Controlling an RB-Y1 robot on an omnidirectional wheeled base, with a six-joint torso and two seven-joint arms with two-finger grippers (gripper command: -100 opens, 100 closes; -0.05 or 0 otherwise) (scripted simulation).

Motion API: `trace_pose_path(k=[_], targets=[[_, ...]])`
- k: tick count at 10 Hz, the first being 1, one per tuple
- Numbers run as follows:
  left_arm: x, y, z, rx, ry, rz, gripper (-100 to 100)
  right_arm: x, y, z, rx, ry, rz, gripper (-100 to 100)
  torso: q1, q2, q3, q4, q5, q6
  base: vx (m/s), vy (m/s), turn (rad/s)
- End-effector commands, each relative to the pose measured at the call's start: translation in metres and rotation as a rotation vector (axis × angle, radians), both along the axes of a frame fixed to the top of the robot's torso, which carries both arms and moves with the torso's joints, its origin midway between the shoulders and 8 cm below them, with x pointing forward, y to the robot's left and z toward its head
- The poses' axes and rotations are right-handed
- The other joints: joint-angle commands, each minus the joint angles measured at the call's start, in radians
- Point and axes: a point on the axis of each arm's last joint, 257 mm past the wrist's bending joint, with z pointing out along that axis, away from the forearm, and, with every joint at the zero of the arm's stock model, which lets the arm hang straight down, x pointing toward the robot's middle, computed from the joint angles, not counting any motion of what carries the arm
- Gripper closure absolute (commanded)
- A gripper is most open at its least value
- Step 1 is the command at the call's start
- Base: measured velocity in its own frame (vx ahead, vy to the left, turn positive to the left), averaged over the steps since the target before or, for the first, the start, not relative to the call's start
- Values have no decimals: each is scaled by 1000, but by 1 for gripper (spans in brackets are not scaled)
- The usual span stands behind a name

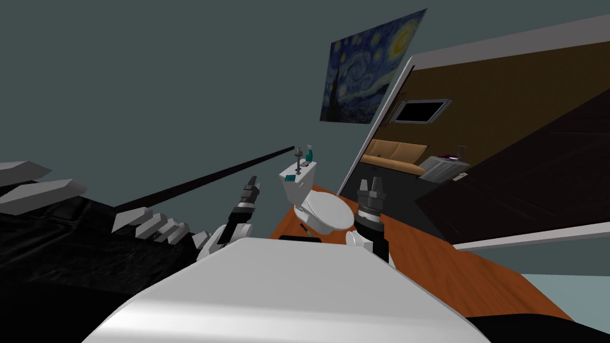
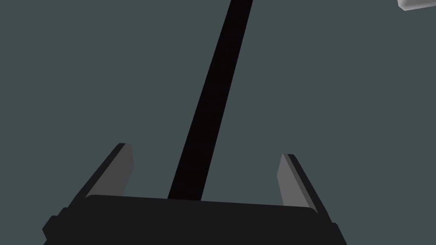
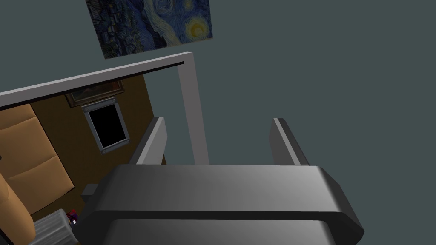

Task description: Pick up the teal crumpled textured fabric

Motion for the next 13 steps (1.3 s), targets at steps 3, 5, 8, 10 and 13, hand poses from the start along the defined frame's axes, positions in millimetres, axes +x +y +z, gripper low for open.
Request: trace_pose_path(k=[3,5,8,10,13], targets=[[6,7,-26,0,54,20,-100,0,0,0,0,0,0,0,-1,0,0,0,0,0,32,-1,-19],[9,9,-39,-2,77,26,-100,0,0,0,0,0,0,0,-2,0,0,0,0,0,35,-19,-2],[14,9,-64,-2,115,24,-100,0,0,0,0,0,0,0,-5,-1,-1,0,-1,0,56,-57,4],[18,5,-82,-3,140,13,-100,0,0,0,0,0,0,0,-8,-4,-2,-1,-2,0,93,-103,35],[22,-3,-101,-15,160,-1,-100,0,0,0,0,0,0,0,-7,-2,-1,0,-2,0,35,-70,43]])
